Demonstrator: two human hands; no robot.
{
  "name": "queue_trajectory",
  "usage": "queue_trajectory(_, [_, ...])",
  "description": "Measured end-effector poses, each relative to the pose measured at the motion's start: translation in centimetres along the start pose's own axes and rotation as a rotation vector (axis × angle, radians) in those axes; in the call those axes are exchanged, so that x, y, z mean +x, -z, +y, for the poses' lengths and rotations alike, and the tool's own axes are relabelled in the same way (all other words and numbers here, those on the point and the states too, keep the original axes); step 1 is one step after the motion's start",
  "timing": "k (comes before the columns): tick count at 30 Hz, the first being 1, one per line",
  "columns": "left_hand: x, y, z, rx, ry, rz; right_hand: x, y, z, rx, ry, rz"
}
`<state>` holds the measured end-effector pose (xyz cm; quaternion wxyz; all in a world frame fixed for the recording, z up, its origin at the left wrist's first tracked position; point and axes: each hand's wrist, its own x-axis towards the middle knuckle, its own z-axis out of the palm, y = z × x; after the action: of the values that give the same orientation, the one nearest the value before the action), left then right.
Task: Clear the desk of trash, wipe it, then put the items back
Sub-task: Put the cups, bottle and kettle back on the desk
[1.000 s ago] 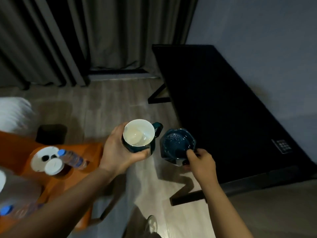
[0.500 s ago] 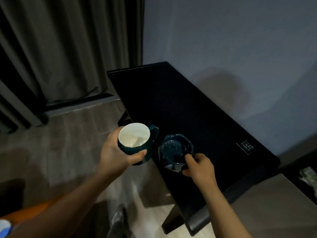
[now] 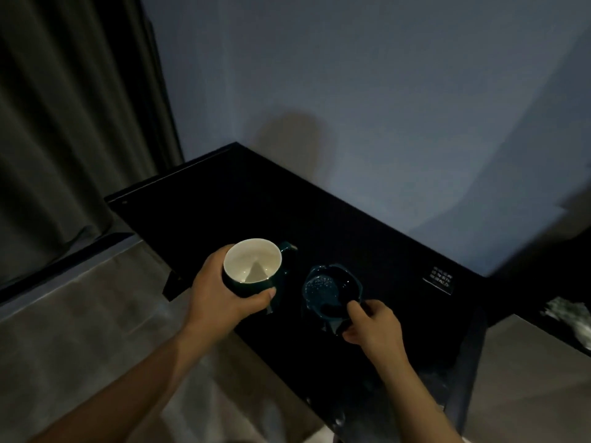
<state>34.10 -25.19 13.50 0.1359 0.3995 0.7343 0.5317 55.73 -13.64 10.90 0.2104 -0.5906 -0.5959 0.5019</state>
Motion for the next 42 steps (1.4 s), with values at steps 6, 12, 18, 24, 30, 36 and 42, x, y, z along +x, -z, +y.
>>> queue_trajectory(6, [5.7, -1.8, -1.5, 0.012, -0.068, -0.128, 2.5, -0.8, -0.6, 0.036, -0.095, 0.117])
queue_trajectory(12, [11.3, -5.8, -1.9, -0.004, -0.09, -0.255, 7.3, -0.4, -1.4, 0.025, -0.15, 0.198])
queue_trajectory(18, [18.2, -11.3, -2.7, 0.009, -0.11, -0.332, 14.8, 0.8, -1.3, -0.004, -0.154, 0.276])
queue_trajectory(24, [24.0, -16.9, -3.0, 0.068, -0.16, -0.456, 20.5, 2.6, -1.0, -0.013, -0.215, 0.352])
queue_trajectory(30, [27.3, -21.8, -4.0, 0.075, -0.146, -0.519, 24.3, 3.8, 0.1, -0.016, -0.272, 0.388])
queue_trajectory(36, [30.2, -25.4, -5.6, 0.078, -0.138, -0.567, 27.7, 4.2, 0.8, 0.005, -0.347, 0.444])
queue_trajectory(42, [32.8, -27.8, -7.9, 0.082, -0.14, -0.656, 31.7, 3.5, 1.2, 0.026, -0.43, 0.501])
